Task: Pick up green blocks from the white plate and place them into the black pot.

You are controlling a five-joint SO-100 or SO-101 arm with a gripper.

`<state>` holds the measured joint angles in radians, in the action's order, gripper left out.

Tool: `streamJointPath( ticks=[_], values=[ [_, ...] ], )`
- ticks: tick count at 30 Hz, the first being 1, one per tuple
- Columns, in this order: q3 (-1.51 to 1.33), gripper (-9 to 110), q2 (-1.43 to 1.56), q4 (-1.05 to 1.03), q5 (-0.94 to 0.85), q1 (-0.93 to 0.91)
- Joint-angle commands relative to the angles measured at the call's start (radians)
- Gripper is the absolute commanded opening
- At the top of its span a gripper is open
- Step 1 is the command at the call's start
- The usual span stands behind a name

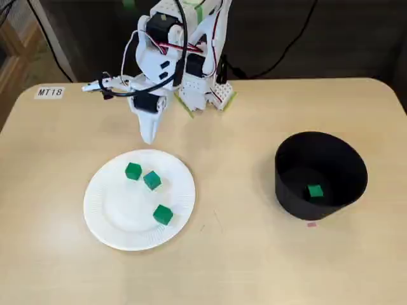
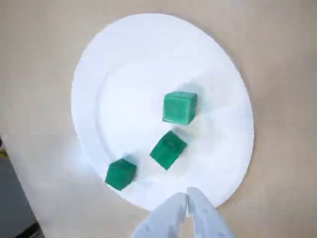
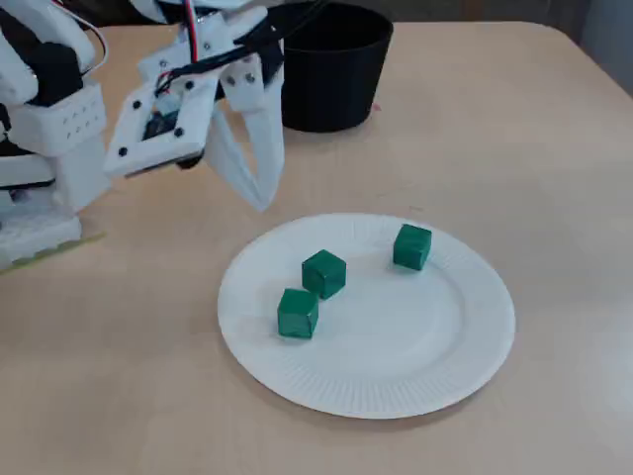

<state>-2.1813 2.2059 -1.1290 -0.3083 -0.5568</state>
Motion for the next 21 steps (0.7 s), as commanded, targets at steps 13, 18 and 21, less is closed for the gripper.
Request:
streamJointPath(
  ticks=[13,18,21],
  values=[
    [0.112,27,-0.31,-0.017,-0.051,-0.104],
    [0.186,29,-0.403,-0.011,-0.067,-0.098],
    [0.239,29,-0.471,-0.011,-0.071,-0.091]
  ],
)
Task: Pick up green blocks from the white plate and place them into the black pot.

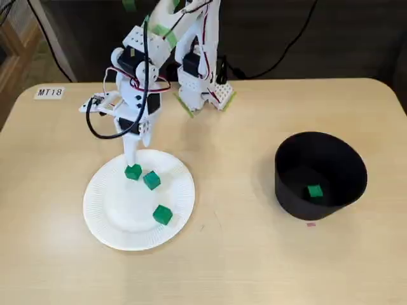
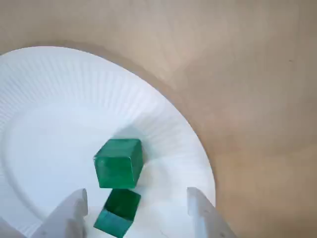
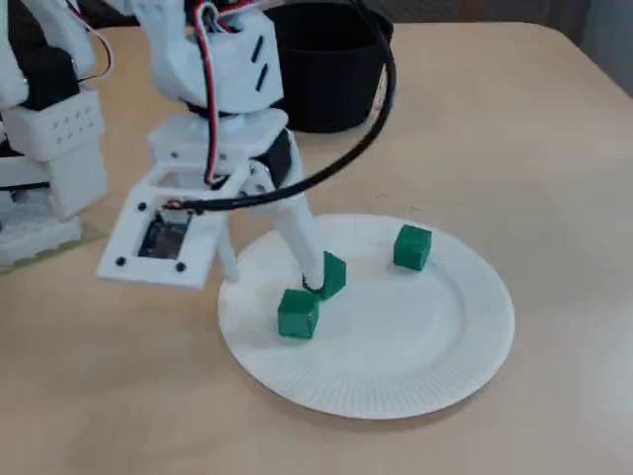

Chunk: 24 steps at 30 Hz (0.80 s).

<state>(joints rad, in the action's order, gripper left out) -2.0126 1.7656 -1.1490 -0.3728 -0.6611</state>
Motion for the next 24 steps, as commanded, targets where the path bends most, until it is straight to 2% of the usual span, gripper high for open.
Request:
streamJointPath(
  ticks=[1,15,18,23,24],
  values=[
    [0.091,30,-0.054,0.008,-0.008,0.014],
    [0.202,28,-0.253,0.038,0.005,0.034],
    [0.213,21,-0.282,0.072,0.02,0.044],
    [0.245,-2,-0.334,0.147,0.051,0.066],
    [0.265,-2,-0.353,0.144,0.051,0.069]
  ],
)
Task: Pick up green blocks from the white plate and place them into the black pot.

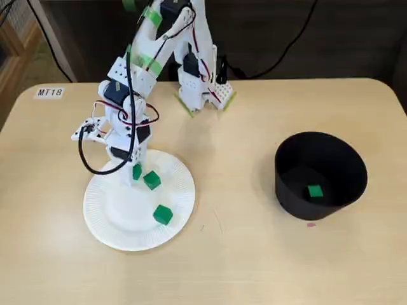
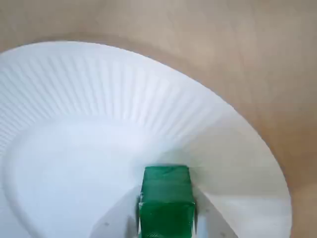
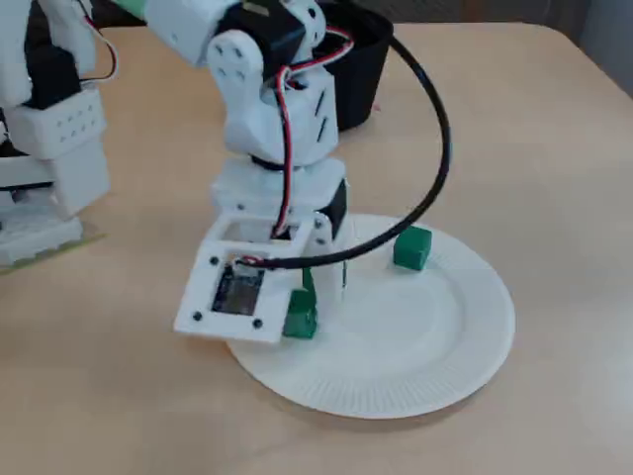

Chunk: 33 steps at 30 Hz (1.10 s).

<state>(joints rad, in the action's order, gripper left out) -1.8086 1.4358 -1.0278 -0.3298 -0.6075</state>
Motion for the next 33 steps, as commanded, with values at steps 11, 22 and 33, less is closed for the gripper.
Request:
streamJointPath(
  ticks=[11,22,33],
  values=[
    [0.135,-2,0.236,0.026,0.075,0.081],
    [-0.132,-2,0.795,0.218,0.472,0.756],
    [-0.465,-2,0.845,0.703,0.39,1.218]
  ],
)
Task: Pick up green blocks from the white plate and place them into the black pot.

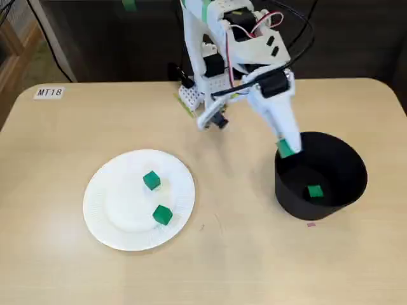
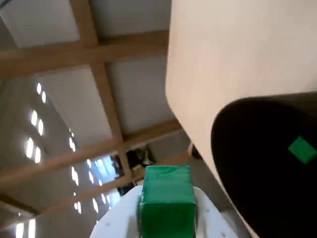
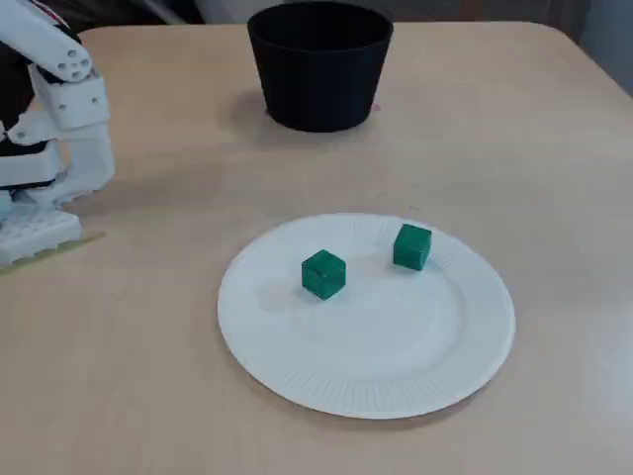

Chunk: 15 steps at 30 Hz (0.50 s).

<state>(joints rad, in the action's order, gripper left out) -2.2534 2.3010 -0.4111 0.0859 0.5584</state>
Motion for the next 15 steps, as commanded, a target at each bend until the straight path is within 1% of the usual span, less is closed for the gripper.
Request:
streamJointPath(
  ticks=[1,6,12,15],
  values=[
    [-0.02,-2,-0.052,0.104,-0.041,0.066],
    [-0.002,-2,-0.202,0.176,-0.097,0.101],
    [-0.002,-1,-0.215,0.146,-0.091,0.109],
    [-0.002,16,-0.206,0.109,-0.106,0.118]
  ],
)
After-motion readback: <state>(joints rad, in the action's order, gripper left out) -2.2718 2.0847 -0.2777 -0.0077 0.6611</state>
